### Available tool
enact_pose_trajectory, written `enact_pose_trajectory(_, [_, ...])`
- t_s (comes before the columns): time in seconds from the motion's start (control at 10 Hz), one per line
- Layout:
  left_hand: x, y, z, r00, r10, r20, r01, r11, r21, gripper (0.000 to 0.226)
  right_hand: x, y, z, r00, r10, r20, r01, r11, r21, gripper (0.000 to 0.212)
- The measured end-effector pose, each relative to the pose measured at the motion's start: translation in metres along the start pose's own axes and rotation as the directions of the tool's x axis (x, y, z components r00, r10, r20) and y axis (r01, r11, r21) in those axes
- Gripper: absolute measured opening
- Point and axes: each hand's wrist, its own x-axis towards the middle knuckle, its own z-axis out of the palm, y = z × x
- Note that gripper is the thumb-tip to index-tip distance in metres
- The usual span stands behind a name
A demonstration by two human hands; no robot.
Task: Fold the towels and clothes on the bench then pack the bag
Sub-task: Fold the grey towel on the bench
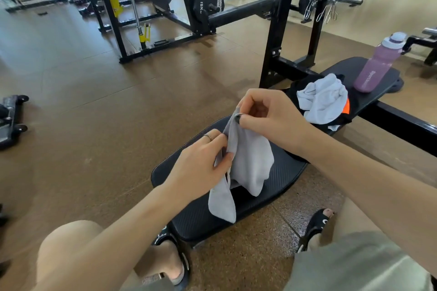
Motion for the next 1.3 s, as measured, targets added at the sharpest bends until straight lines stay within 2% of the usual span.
enact_pose_trajectory(0.2, [-0.011,-0.011,0.036,0.992,-0.106,-0.074,0.118,0.975,0.187,0.018,0.006,-0.004,-0.001,0.996,-0.028,-0.086,0.032,0.999,0.040,0.008])
enact_pose_trajectory(0.3, [-0.017,-0.014,0.048,0.982,-0.177,-0.060,0.186,0.952,0.243,0.018,0.012,-0.008,0.000,0.979,-0.049,-0.196,0.046,0.999,-0.017,0.007])
enact_pose_trajectory(0.4, [-0.018,-0.019,0.046,0.970,-0.239,-0.047,0.243,0.940,0.241,0.018,0.021,-0.006,-0.008,0.932,-0.066,-0.358,0.011,0.988,-0.154,0.009])
enact_pose_trajectory(0.5, [-0.012,-0.021,0.024,0.979,-0.186,-0.081,0.201,0.938,0.281,0.019,0.032,0.006,-0.027,0.883,-0.040,-0.467,-0.078,0.970,-0.230,0.003])
enact_pose_trajectory(0.6, [-0.012,-0.016,-0.011,0.952,-0.280,0.126,0.233,0.926,0.296,0.028,0.035,0.022,-0.043,0.861,0.026,-0.509,-0.166,0.959,-0.232,0.002])
enact_pose_trajectory(0.7, [-0.013,-0.035,-0.032,0.949,-0.288,0.124,0.151,0.767,0.624,0.031,0.030,0.031,-0.048,0.874,0.070,-0.481,-0.193,0.958,-0.211,0.003])
enact_pose_trajectory(0.8, [-0.011,-0.071,-0.019,0.990,-0.112,0.081,0.063,0.887,0.458,0.048,0.026,0.033,-0.047,0.882,0.068,-0.466,-0.179,0.963,-0.199,0.004])
enact_pose_trajectory(0.9, [-0.023,-0.087,-0.009,0.972,0.103,0.210,-0.186,0.885,0.426,0.056,0.024,0.034,-0.044,0.892,0.056,-0.449,-0.162,0.966,-0.201,0.005])
enact_pose_trajectory(1.0, [-0.034,-0.089,-0.001,0.937,0.182,0.297,-0.310,0.827,0.469,0.029,0.024,0.035,-0.042,0.893,0.062,-0.446,-0.164,0.967,-0.195,0.004])
enact_pose_trajectory(1.1, [-0.038,-0.093,0.007,0.949,0.206,0.240,-0.299,0.832,0.467,0.029,0.028,0.035,-0.048,0.878,0.071,-0.474,-0.168,0.971,-0.167,0.005])
enact_pose_trajectory(1.2, [-0.042,-0.091,0.000,0.980,0.114,0.164,-0.170,0.905,0.389,0.037,0.029,0.035,-0.055,0.881,0.062,-0.470,-0.177,0.963,-0.204,0.005])
enact_pose_trajectory(1.3, [-0.044,-0.098,-0.009,0.990,0.084,0.114,-0.122,0.913,0.389,0.035,0.029,0.037,-0.063,0.877,0.068,-0.476,-0.183,0.963,-0.199,0.009])
